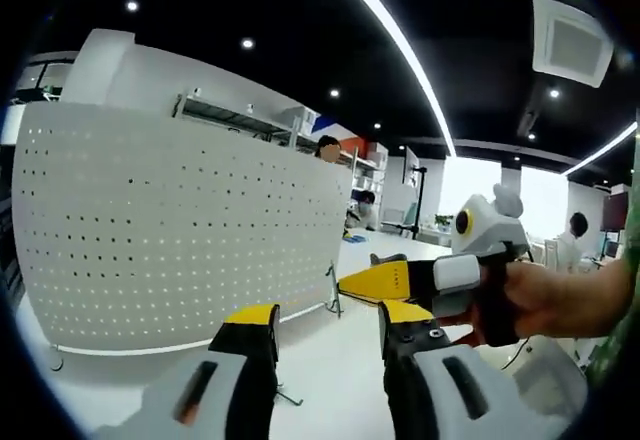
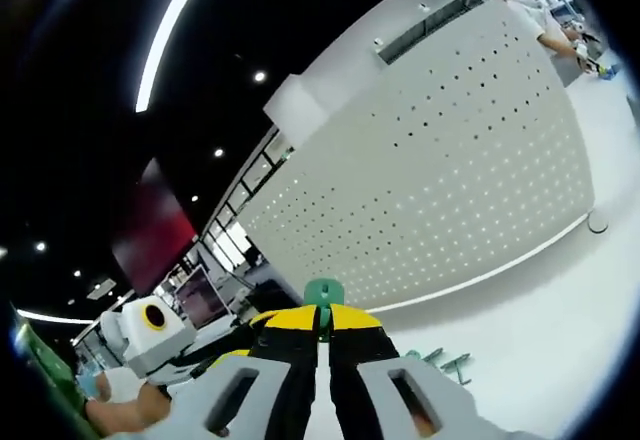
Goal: Insert the hook assembly into the mounting plate slot until the hook locks in place.
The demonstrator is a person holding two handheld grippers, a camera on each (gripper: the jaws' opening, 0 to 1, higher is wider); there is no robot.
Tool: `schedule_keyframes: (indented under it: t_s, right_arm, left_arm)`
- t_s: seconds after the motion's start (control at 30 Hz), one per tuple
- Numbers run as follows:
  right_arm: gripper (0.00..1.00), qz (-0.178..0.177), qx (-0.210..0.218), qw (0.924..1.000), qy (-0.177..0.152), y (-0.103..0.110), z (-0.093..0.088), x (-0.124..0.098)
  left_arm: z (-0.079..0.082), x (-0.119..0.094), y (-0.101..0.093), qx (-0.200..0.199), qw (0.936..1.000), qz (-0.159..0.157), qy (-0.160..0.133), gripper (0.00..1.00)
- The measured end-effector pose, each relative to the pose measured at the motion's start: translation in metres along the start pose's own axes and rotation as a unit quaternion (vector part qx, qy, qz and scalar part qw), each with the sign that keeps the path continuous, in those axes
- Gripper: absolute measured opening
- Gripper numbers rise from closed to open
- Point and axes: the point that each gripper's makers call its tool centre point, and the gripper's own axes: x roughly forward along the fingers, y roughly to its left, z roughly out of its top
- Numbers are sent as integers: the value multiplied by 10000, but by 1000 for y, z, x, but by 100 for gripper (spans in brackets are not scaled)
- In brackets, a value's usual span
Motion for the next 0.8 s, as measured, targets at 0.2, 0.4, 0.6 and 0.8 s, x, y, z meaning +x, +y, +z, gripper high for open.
schedule_keyframes:
  t_s: [0.2,0.4,0.6,0.8]
  right_arm:
    - [1,4,-94,9999,49,0,-2,0]
    - [1,-12,-239,9997,22,-1,0,-2]
    - [1,-38,-418,9991,-13,0,5,-3]
    - [1,-111,-725,9973,-19,0,10,-5]
  left_arm:
    - [3,-4,-1,-115,9999,-94,18,62]
    - [1,-10,3,-124,9996,-74,260,79]
    - [7,-17,7,-60,9995,-147,259,94]
    - [13,-27,14,-140,9989,-335,282,100]
